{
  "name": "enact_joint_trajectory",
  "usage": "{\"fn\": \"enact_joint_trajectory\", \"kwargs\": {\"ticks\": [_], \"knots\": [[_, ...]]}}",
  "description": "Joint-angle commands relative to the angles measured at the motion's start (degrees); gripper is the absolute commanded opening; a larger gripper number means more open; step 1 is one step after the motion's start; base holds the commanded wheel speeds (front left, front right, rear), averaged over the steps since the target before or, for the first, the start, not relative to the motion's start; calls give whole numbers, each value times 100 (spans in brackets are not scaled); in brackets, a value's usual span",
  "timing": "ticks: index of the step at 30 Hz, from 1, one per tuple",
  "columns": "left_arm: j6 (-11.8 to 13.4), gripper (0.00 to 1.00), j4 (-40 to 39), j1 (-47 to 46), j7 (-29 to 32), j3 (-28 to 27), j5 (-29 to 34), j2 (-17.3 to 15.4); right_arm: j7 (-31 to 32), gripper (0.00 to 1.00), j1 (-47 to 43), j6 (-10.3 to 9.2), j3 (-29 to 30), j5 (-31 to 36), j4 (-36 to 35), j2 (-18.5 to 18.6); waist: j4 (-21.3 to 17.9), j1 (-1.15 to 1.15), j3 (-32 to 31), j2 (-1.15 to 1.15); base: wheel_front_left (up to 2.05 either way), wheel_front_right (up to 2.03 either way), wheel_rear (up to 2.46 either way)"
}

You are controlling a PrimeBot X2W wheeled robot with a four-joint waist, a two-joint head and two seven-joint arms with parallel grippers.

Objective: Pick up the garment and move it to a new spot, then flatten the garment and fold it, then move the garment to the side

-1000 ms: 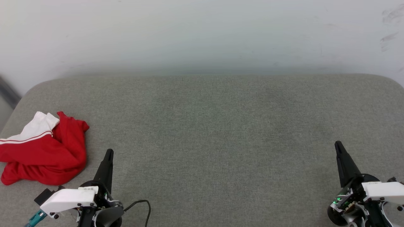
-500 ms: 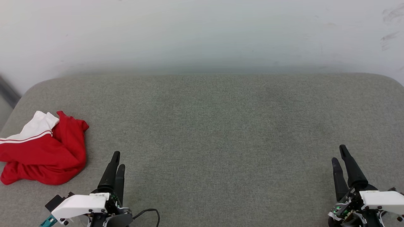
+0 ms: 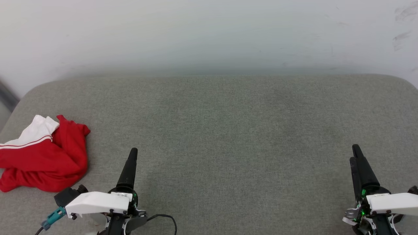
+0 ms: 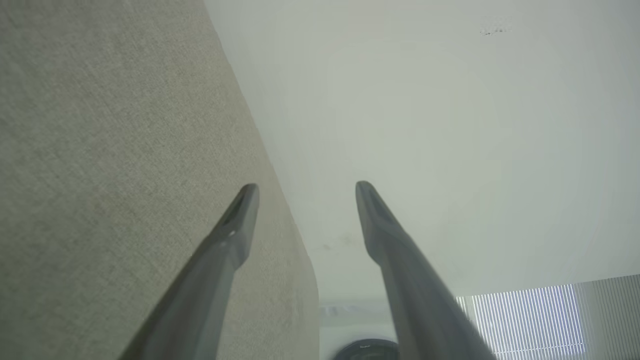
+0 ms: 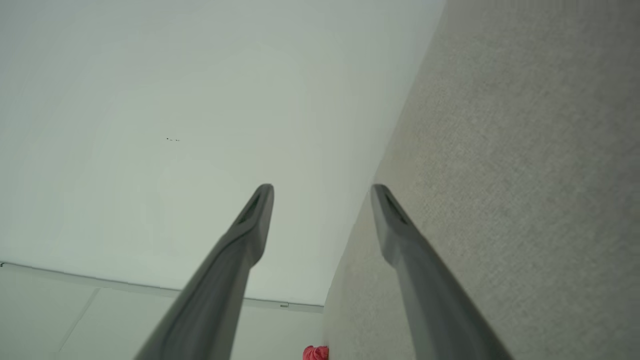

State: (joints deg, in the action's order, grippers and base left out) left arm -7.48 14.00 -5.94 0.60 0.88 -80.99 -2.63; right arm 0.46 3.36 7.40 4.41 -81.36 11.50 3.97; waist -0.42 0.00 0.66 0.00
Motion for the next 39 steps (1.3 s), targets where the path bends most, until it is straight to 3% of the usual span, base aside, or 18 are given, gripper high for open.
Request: {"fn": "enact_joint_trajectory", "kwargs": {"ticks": [1,20,39], "knots": [[-2,100,-109,-170,-54,32,241,-20,-49,100,42,9,0,225,-130,69,-4,0,2,0,0,0,0],[111,100,-204,-295,-462,367,2722,-21,-337,100,25,10,17,3302,-376,21,-31,0,36,0,0,0,0],[417,100,-136,-293,-801,571,4577,-27,-177,100,-158,11,52,5250,-648,-31,-48,0,-24,0,0,0,0]]}}
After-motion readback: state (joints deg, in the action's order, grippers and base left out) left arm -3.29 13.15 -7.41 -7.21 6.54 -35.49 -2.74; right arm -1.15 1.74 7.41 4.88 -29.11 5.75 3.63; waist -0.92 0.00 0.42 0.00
